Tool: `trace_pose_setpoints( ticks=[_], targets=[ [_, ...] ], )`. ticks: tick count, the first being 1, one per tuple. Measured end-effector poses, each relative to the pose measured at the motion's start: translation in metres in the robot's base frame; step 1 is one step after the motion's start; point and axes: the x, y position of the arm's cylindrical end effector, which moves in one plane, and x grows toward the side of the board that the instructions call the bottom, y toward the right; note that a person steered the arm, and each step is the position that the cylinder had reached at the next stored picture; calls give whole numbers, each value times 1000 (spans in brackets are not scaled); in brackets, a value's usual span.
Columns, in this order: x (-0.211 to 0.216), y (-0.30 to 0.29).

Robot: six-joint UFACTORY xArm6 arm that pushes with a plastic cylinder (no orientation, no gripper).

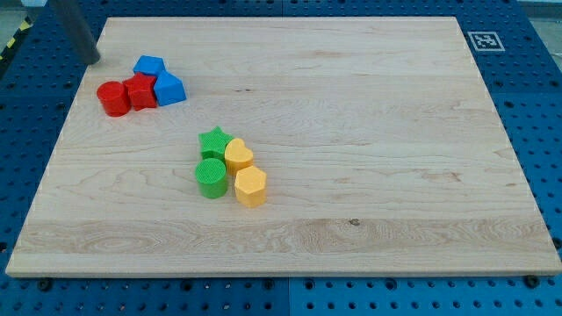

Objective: Nudge group of block up a bit

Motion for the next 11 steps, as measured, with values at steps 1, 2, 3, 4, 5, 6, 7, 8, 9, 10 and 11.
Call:
trace_pose_setpoints(
  ticks=[1,2,3,4,5,6,7,8,9,10,11],
  targets=[
    [7,0],
    [34,0],
    [35,0],
    [35,0],
    [35,0],
    [35,0],
    [35,0],
    [37,0],
    [45,0],
    [58,0],
    [74,0]
  ],
)
